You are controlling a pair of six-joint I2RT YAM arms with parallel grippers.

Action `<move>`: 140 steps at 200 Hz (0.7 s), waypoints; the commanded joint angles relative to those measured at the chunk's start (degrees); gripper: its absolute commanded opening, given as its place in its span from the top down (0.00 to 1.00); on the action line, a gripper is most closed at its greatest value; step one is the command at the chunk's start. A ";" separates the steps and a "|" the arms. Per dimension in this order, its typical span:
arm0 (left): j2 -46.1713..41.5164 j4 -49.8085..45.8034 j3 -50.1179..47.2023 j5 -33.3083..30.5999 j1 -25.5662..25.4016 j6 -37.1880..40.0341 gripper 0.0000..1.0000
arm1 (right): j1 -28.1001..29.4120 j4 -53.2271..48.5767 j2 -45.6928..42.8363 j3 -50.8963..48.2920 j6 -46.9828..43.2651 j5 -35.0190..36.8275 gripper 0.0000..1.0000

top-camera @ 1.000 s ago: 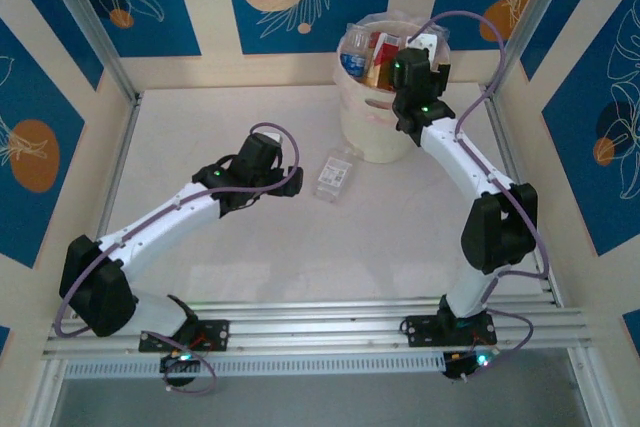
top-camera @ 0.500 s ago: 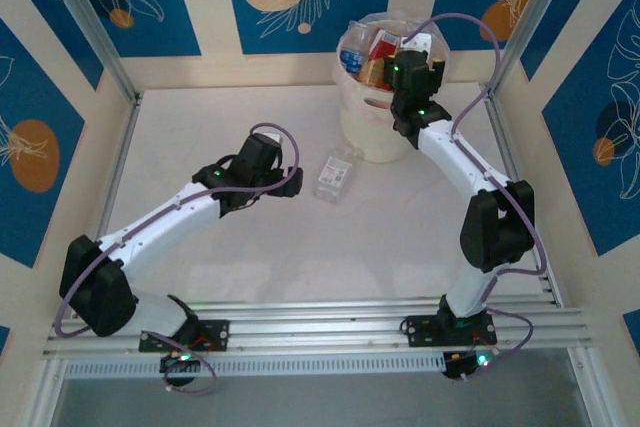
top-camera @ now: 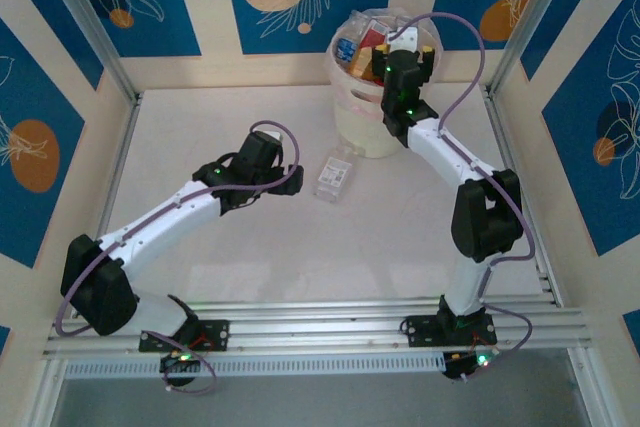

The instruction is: Put the plastic bottles in the bin

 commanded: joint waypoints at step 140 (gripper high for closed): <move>-1.19 -0.05 0.55 1.32 0.31 -0.85 0.00 | 1.85 -2.00 -15.58 -7.12 7.06 -4.52 0.07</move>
